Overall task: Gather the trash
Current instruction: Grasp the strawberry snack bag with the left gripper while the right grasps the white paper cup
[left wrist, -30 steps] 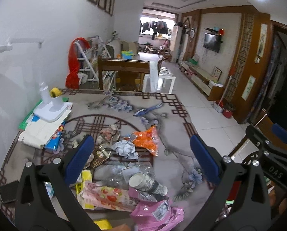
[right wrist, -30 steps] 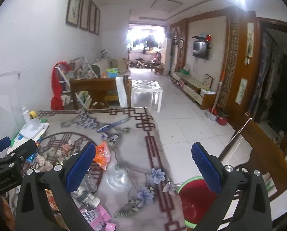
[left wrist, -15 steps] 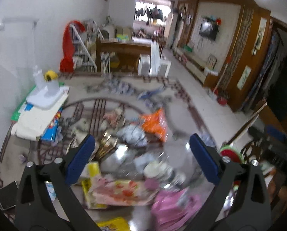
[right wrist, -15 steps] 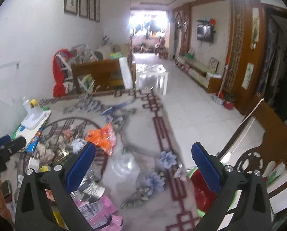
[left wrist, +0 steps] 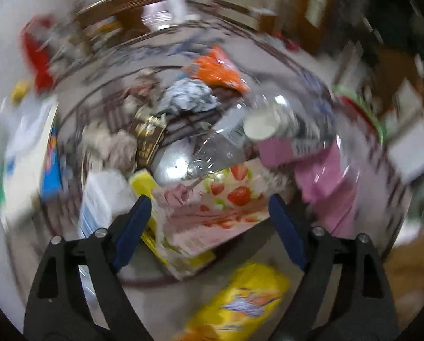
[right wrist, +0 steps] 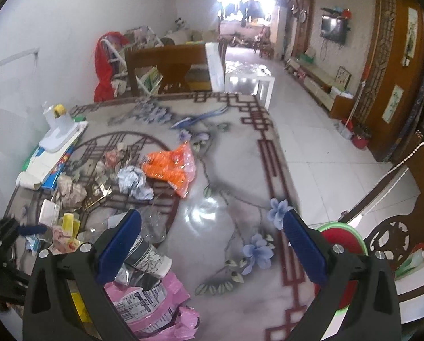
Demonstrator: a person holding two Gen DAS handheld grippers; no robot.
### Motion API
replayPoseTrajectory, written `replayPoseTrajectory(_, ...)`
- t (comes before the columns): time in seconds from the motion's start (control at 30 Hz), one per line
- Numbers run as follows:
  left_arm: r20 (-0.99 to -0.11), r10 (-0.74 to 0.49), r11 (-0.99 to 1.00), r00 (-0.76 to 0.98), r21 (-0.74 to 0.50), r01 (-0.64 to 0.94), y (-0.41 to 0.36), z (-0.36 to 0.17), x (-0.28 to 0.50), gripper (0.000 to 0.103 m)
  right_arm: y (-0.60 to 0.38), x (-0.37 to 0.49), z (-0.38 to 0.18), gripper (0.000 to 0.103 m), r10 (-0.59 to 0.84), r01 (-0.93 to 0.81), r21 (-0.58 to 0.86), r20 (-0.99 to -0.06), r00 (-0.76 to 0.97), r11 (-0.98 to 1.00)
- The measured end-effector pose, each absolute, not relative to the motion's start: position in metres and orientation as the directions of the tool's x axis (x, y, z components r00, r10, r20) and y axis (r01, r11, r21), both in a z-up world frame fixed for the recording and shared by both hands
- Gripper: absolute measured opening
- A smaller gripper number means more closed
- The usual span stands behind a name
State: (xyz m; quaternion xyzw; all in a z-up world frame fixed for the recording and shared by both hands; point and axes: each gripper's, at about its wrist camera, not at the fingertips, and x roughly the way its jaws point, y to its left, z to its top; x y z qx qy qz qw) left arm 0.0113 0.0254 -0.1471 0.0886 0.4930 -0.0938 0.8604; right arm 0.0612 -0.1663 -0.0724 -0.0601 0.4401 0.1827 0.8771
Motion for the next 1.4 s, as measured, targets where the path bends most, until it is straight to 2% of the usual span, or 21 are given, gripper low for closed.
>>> replayPoseTrajectory(0.1, -0.889, -0.072, 0.890, 0.452, 0.147, 0.431, 0.017, -0.152, 0.025, 0.092, -0.161, 0.062, -0.077, 0.096, 0.275, -0.387, 0.062, -0.805, 0.525, 0.920)
replayPoseTrajectory(0.2, -0.926, -0.048, 0.780, 0.374, 0.199, 0.593, 0.003, -0.168, 0.033, 0.092, -0.158, 0.062, -0.079, 0.096, 0.281, -0.398, 0.067, -0.813, 0.509, 0.915)
replayPoseTrajectory(0.3, -0.936, 0.001, 0.687, 0.352, 0.256, 0.681, -0.012, -0.188, 0.037, 0.092, -0.161, 0.062, -0.080, 0.096, 0.276, -0.390, 0.069, -0.818, 0.505, 0.918)
replayPoseTrajectory(0.37, -0.947, -0.013, 0.670, 0.322, 0.231, 0.705, -0.016, -0.194, 0.038, 0.078, -0.164, 0.062, -0.082, 0.096, 0.274, -0.379, 0.076, -0.822, 0.500, 0.922)
replayPoseTrajectory(0.43, -0.949, -0.022, 0.654, 0.314, 0.223, 0.722, -0.021, -0.199, 0.033, 0.054, -0.169, 0.062, -0.084, 0.096, 0.275, -0.370, 0.087, -0.826, 0.492, 0.925)
replayPoseTrajectory(0.53, -0.943, -0.041, 0.661, 0.331, 0.222, 0.717, -0.023, -0.196, 0.029, 0.047, -0.171, 0.062, -0.089, 0.096, 0.282, -0.366, 0.105, -0.836, 0.471, 0.925)
replayPoseTrajectory(0.63, -0.934, -0.091, 0.701, 0.346, 0.187, 0.688, -0.020, -0.183, 0.025, 0.043, -0.167, 0.064, -0.094, 0.096, 0.301, -0.382, 0.125, -0.843, 0.445, 0.916)
replayPoseTrajectory(0.77, -0.912, -0.144, 0.775, 0.385, 0.138, 0.616, -0.009, -0.160, 0.020, 0.043, -0.158, 0.069, -0.109, 0.096, 0.314, -0.449, 0.115, -0.861, 0.399, 0.886)
replayPoseTrajectory(0.9, -0.879, -0.203, 0.871, 0.433, 0.040, 0.490, 0.010, -0.137, 0.013, 0.043, -0.151, 0.077, -0.129, 0.096, 0.306, -0.508, 0.099, -0.888, 0.343, 0.855)
replayPoseTrajectory(1.03, -0.831, -0.255, 0.940, 0.495, -0.092, 0.329, 0.030, -0.126, 0.015, 0.043, -0.154, 0.087, -0.150, 0.096, 0.316, -0.493, 0.155, -0.912, 0.261, 0.856)
replayPoseTrajectory(1.13, -0.792, -0.264, 0.962, 0.551, -0.175, 0.210, 0.040, -0.119, 0.015, 0.043, -0.151, 0.091, -0.158, 0.096, 0.344, -0.472, 0.211, -0.913, 0.217, 0.856)
replayPoseTrajectory(1.4, -0.711, -0.252, 0.957, 0.656, -0.286, 0.058, 0.048, -0.094, 0.023, 0.043, -0.122, 0.075, -0.174, 0.096, 0.374, -0.550, 0.243, -0.917, 0.139, 0.799)
